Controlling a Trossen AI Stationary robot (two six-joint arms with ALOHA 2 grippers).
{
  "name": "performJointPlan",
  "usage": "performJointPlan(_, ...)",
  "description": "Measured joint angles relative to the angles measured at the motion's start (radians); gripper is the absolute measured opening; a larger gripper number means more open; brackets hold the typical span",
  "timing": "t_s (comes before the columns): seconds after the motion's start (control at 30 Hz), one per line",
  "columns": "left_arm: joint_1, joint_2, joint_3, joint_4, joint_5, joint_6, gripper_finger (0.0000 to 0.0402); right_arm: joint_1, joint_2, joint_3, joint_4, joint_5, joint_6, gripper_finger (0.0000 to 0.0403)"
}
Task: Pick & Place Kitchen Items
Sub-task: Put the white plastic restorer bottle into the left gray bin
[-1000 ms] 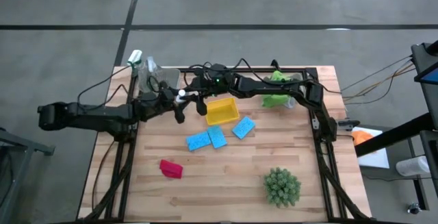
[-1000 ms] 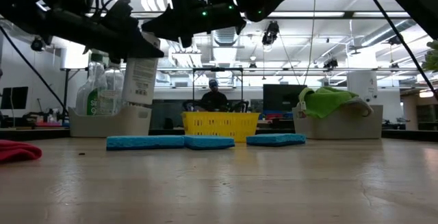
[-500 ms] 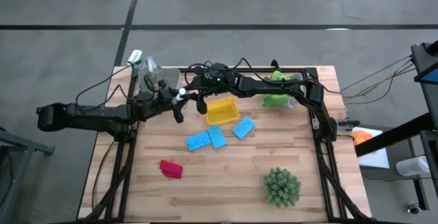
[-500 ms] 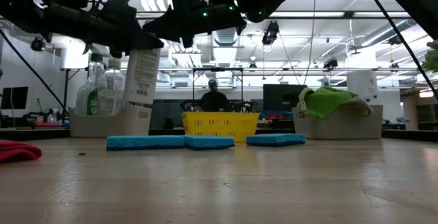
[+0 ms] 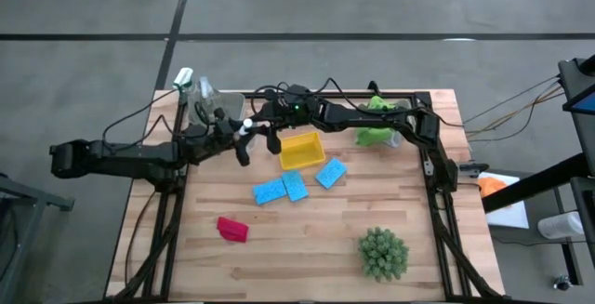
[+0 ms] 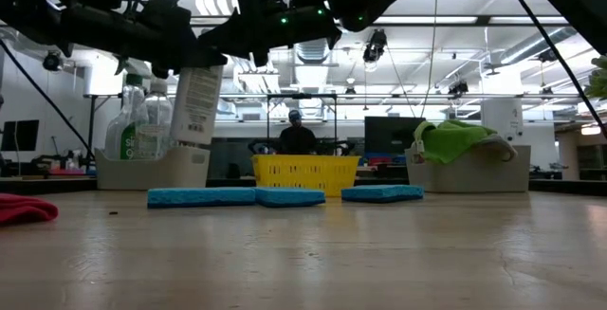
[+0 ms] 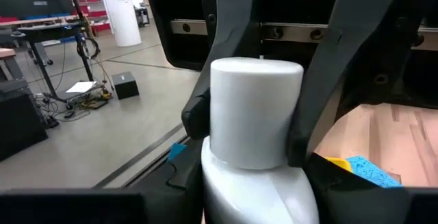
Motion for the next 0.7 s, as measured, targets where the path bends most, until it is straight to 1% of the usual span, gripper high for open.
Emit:
performJointPlan(0.07, 0.000, 0.000, 0.000, 0.000, -0.006, 0.001, 0.0123, 0.000, 0.000, 0.000, 0.007, 0.002, 0.003, 0.0105)
performJointPlan(0.1, 0.000, 0.000, 0.000, 0.000, -0.006, 0.005, 0.0122, 0.000, 0.000, 0.002, 0.008, 0.002, 0.004, 0.0111)
performJointPlan(0.13, 0.000, 0.000, 0.000, 0.000, -0.006, 0.009, 0.0122, 0.000, 0.000, 0.007, 0.006, 0.002, 0.009, 0.0125)
performJointPlan(0.27, 0.002, -0.002, 0.000, 0.001, -0.019, 0.015, 0.0122, 0.002, 0.000, 0.028, 0.006, 0.029, 0.023, 0.0218)
performJointPlan(0.33, 0.002, -0.002, -0.001, -0.006, -0.041, 0.015, 0.0122, 0.003, -0.001, 0.042, 0.013, 0.028, 0.023, 0.0263)
performJointPlan(0.43, 0.002, -0.002, -0.002, -0.003, -0.072, 0.015, 0.0128, 0.003, -0.004, 0.053, 0.045, 0.029, 0.018, 0.0313)
performJointPlan(0.5, 0.002, -0.002, -0.005, 0.002, -0.085, 0.015, 0.0129, 0.003, -0.004, 0.053, 0.092, 0.029, 0.018, 0.0331)
performJointPlan(0.57, 0.002, -0.001, -0.006, 0.001, -0.092, 0.015, 0.0126, 0.002, -0.004, 0.045, 0.157, 0.017, 0.018, 0.0338)
performJointPlan(0.7, 0.002, -0.001, -0.006, 0.010, -0.096, 0.016, 0.0122, 0.006, -0.004, -0.001, 0.352, -0.072, 0.029, 0.0341)
